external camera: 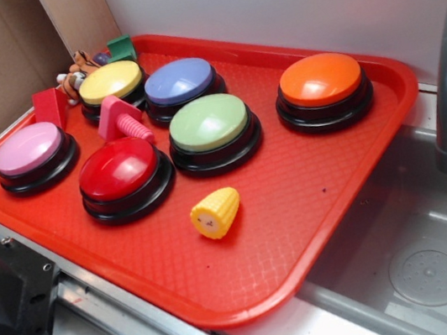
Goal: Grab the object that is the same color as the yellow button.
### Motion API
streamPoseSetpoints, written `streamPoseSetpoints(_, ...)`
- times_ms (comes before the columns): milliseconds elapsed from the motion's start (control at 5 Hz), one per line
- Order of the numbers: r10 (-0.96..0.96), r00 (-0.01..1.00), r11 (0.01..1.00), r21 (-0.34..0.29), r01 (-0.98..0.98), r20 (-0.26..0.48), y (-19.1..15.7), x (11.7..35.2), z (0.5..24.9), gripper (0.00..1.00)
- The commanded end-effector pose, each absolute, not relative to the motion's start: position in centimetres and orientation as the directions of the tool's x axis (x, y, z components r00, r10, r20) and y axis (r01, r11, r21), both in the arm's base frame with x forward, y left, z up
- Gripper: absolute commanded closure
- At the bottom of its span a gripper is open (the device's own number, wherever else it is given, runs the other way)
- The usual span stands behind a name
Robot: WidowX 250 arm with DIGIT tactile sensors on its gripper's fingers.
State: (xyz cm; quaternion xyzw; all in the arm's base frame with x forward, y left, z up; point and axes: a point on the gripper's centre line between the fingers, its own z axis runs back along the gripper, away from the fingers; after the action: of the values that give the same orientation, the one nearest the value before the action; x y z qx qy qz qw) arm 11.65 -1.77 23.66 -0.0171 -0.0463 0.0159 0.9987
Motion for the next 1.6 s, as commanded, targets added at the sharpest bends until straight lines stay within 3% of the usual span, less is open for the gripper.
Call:
streamPoseSetpoints(0, 0.033, 0.995, 0.999, -0.036, -0.03, 0.092, -1.8, 11.7, 23.7, 0.0)
streamPoseSetpoints(400, 0.073, 0.976, 0.985, -0.169, -0.037, 0.208, -3.9, 13.8, 20.8, 0.0)
streamPoseSetpoints(600, 0.116, 0.973, 0.975, -0.21, -0.073, 0.2, -5.0, 14.9, 18.5, 0.0)
streamPoseSetpoints(800, 0.14, 0.981, 0.961, -0.255, -0.103, 0.134, -6.7, 17.0, 14.5, 0.0)
streamPoseSetpoints(1200, 0.138, 0.985, 0.955, -0.276, -0.106, 0.102, -10.4, 19.7, 9.1, 0.0)
streamPoseSetpoints(1400, 0.115, 0.991, 0.957, -0.276, -0.091, 0.073, -12.0, 20.1, 7.6, 0.0)
